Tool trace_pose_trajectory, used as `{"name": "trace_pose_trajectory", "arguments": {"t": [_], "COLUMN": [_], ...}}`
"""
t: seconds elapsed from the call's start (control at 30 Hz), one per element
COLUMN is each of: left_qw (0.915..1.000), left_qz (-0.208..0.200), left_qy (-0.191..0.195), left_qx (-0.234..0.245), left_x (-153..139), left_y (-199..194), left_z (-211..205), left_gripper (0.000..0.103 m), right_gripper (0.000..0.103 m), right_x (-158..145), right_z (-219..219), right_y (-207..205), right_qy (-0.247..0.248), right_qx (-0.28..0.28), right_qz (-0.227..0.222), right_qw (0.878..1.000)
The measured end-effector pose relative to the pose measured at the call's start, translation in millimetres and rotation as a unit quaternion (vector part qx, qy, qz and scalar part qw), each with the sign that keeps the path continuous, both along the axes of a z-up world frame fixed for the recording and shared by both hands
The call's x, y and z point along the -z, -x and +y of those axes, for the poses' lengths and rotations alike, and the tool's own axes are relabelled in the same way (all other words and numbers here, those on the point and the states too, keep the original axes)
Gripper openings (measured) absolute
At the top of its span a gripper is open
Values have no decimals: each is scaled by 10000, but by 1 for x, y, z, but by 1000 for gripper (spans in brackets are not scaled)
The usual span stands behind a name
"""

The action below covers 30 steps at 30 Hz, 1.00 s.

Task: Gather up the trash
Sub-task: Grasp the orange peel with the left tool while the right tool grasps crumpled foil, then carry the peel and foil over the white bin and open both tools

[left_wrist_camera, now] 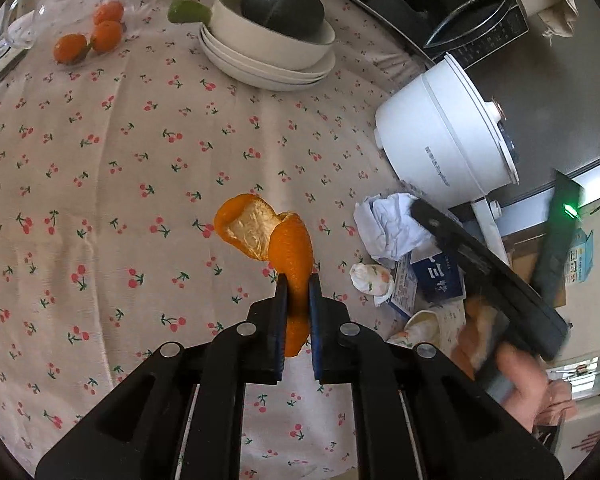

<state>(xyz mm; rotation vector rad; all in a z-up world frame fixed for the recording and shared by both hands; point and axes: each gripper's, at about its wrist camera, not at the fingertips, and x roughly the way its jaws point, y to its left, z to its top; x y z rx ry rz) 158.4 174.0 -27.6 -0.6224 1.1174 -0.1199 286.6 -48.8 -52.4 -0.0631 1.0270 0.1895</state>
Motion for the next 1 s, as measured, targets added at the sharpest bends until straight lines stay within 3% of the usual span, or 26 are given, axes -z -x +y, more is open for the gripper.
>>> {"name": "trace_pose_trajectory", "arguments": {"t": [0.07, 0.1, 0.17, 0.2, 0.4, 0.57, 0.7, 0.83, 1.0], "left_qw": [10000, 10000, 10000, 10000, 9999, 9996, 9994, 9987, 9975], "left_qz": [-17, -23, -34, -38, -69, -217, -276, -302, -480], "left_qy": [44, 56, 48, 45, 85, 178, 198, 404, 392], "left_qx": [25, 30, 38, 40, 7, -58, 16, 74, 324], "left_x": [-1, -1, -2, -2, -5, -13, -15, -16, -26], "left_y": [-1, -1, 0, 0, 1, 3, 5, 7, 18], "left_z": [0, 0, 0, 0, 2, 6, 2, 1, -13], "left_gripper": [9, 9, 9, 9, 9, 9, 9, 9, 9], "right_gripper": [68, 50, 36, 19, 18, 18, 18, 18, 18], "right_x": [13, 16, 14, 11, -4, -31, -28, -44, -65], "right_z": [4, 4, 1, -1, -8, -22, -21, -42, -73], "right_y": [-7, -7, -4, 0, 21, 37, 51, 78, 122], "right_qy": [230, 138, -205, -248, -641, -1467, -1304, -1979, -1640], "right_qx": [74, 45, 77, 37, -173, -160, -261, -373, -424], "right_qz": [120, 177, 174, 132, 95, -153, -37, -92, -99], "right_qw": [9996, 9997, 9996, 9996, 9978, 9889, 9911, 9795, 9855]}}
